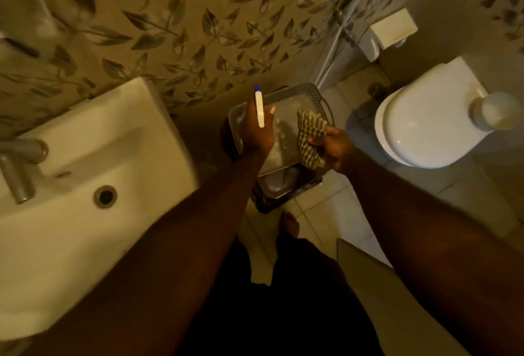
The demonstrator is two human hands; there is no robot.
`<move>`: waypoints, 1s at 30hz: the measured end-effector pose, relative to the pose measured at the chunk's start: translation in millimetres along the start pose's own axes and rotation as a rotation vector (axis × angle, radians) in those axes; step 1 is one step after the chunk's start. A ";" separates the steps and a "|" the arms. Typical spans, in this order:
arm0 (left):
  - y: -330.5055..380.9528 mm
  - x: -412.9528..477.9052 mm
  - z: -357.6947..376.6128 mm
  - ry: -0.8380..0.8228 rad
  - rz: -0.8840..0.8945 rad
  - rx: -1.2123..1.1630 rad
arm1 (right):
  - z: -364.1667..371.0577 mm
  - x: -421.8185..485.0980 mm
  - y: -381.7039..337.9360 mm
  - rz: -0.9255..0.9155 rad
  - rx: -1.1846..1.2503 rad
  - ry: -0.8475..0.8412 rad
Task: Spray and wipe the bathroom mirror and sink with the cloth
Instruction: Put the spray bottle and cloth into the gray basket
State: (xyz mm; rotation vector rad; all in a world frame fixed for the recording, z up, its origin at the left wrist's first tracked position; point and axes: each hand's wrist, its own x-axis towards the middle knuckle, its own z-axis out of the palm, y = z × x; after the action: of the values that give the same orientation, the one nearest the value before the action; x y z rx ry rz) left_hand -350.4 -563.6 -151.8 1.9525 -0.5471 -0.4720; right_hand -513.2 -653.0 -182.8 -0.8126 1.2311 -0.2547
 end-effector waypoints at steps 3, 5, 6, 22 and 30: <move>-20.1 9.2 23.4 0.118 0.095 0.013 | -4.6 47.7 -0.1 0.031 -0.150 0.019; -37.6 15.0 38.1 0.164 0.121 0.006 | -8.4 79.7 3.7 0.007 -0.316 0.012; -43.6 16.8 44.6 0.176 0.094 -0.006 | -11.6 93.9 6.9 -0.023 -0.461 0.016; -117.6 54.1 84.3 0.039 -0.073 0.113 | -8.1 175.4 38.3 -0.303 -1.420 -0.241; -121.0 50.4 79.9 -0.026 -0.123 0.241 | -12.9 160.6 40.9 -0.301 -1.557 -0.288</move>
State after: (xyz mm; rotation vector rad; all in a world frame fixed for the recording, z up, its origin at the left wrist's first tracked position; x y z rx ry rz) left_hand -332.1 -603.6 -298.9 2.2224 -0.5217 -0.5285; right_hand -479.2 -723.4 -329.5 -2.2677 0.8576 0.6844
